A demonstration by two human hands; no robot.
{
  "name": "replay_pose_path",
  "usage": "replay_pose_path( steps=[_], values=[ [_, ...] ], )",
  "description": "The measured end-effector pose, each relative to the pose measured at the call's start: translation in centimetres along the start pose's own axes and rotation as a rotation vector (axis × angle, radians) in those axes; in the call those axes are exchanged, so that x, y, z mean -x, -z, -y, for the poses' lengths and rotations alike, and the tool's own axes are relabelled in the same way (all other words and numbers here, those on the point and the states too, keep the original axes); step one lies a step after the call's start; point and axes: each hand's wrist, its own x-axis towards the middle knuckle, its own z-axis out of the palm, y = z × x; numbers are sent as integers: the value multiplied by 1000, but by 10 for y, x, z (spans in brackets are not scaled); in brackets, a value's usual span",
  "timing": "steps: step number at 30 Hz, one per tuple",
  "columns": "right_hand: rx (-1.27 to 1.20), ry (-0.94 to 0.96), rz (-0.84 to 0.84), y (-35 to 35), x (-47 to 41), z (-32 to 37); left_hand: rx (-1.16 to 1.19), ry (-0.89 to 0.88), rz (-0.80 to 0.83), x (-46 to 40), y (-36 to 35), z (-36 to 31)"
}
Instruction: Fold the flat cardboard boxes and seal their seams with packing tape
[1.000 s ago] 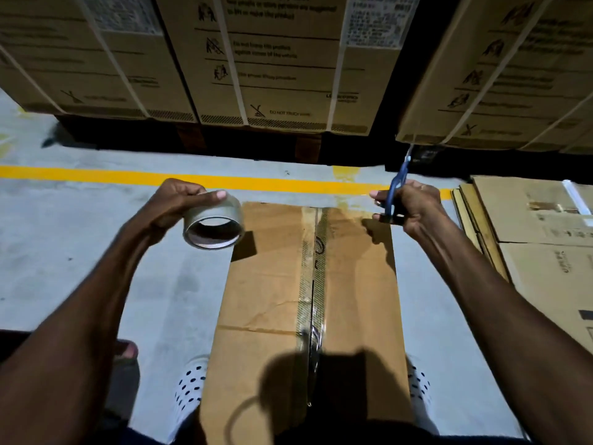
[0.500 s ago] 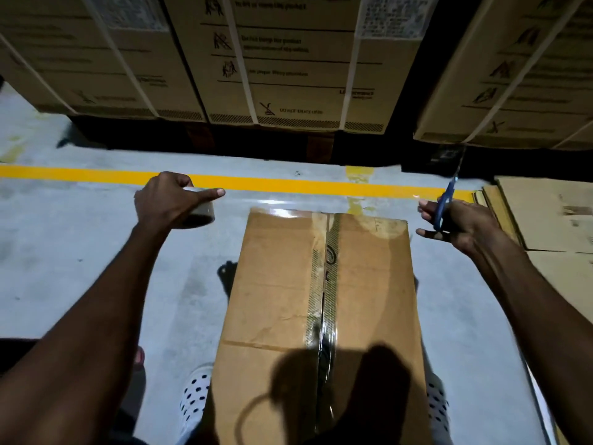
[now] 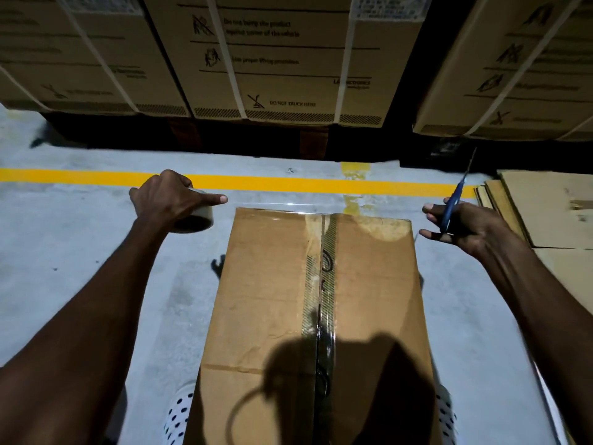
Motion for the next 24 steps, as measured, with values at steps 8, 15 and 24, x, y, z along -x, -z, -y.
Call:
replay_pose_path(
  steps=[8, 15, 24],
  values=[
    [83, -55, -21, -4, -3, -3, -51, -19, 34, -5, -6, 1],
    [127, -141, 18, -1, -2, 0, -31, 17, 100, -4, -6, 2],
    [166, -170, 77, 3, 7, 17, -3, 45, 234, -9, 12, 2]
  ],
)
